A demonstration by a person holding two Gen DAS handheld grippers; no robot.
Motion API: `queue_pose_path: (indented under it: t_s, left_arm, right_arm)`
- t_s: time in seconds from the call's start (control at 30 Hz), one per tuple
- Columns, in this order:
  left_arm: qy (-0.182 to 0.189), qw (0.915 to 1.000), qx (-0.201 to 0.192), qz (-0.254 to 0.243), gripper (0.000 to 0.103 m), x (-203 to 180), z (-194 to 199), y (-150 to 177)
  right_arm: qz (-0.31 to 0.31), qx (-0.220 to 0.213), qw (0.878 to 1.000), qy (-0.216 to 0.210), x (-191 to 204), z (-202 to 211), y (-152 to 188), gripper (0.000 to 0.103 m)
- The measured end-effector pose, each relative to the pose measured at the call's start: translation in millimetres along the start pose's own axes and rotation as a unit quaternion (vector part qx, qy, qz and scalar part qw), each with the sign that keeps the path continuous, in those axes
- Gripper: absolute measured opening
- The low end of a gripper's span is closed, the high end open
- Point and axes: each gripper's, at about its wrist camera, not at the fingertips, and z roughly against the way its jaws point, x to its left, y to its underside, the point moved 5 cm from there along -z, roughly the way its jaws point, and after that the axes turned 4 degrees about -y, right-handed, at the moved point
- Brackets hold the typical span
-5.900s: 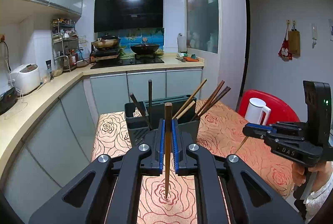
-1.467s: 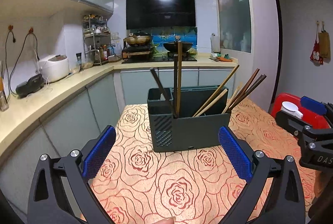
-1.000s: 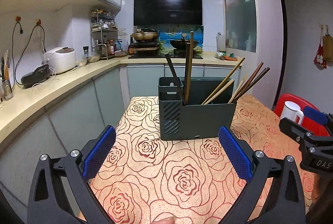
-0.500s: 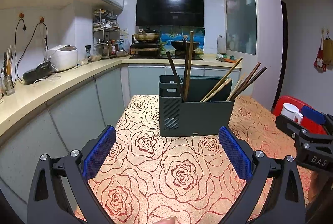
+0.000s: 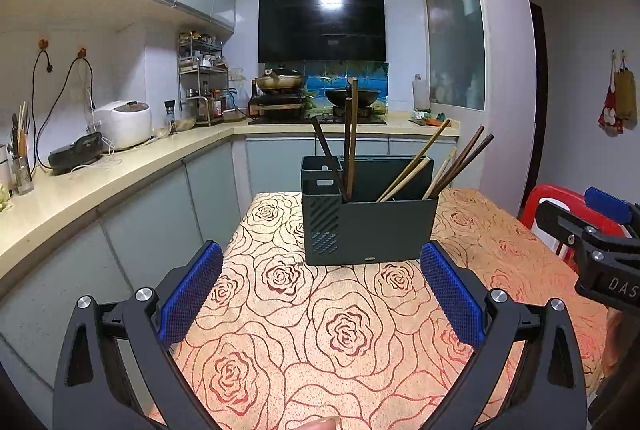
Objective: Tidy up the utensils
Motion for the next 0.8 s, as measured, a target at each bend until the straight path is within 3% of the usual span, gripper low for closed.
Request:
queue_pose_path:
  t_s: [0.8]
  left_arm:
    - [0.0,0.9999,-0.005,0.011,0.096,8.5,9.3,-2.1]
  right_arm:
    - [0.007,-0.009,1.0,0.002,10.1,16.8,1.0,0.096]
